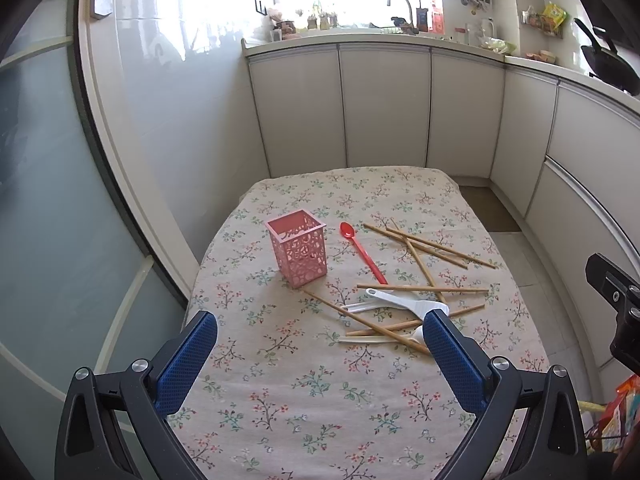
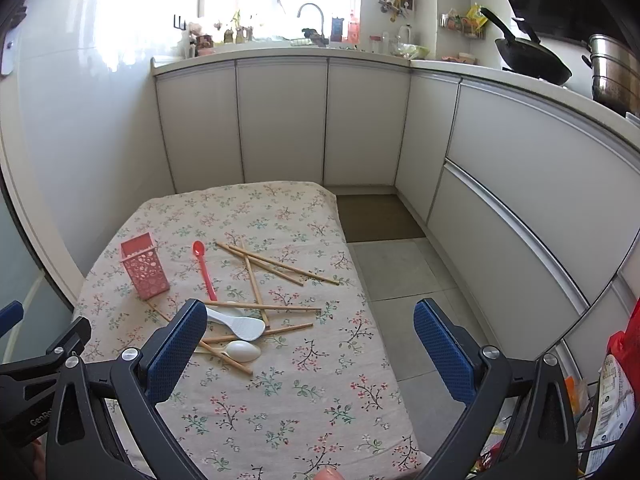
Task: Organize utensils
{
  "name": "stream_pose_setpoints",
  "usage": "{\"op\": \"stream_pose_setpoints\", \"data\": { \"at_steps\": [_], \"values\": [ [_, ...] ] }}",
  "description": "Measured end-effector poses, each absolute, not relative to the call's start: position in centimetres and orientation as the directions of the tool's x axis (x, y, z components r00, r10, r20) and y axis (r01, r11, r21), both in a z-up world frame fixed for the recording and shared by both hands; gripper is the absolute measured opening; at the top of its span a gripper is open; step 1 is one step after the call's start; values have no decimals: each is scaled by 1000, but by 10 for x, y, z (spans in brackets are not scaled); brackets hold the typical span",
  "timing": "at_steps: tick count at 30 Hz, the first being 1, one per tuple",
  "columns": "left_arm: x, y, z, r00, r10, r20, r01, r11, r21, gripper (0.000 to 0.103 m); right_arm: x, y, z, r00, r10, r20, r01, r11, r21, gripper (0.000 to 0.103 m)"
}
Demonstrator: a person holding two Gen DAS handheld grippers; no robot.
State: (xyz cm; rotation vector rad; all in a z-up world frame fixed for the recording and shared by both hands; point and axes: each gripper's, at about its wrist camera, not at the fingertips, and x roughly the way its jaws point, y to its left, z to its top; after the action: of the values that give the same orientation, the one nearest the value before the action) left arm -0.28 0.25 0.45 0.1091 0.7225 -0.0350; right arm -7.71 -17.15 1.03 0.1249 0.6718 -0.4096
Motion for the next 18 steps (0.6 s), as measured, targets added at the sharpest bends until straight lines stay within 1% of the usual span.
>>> {"op": "stream_pose_setpoints", "data": {
  "at_steps": [18],
  "values": [
    [-5,1,5,755,8,-655,64,994,87,103,-73,-171,9,703,-331,-630,409,912,-24,103]
  ]
}}
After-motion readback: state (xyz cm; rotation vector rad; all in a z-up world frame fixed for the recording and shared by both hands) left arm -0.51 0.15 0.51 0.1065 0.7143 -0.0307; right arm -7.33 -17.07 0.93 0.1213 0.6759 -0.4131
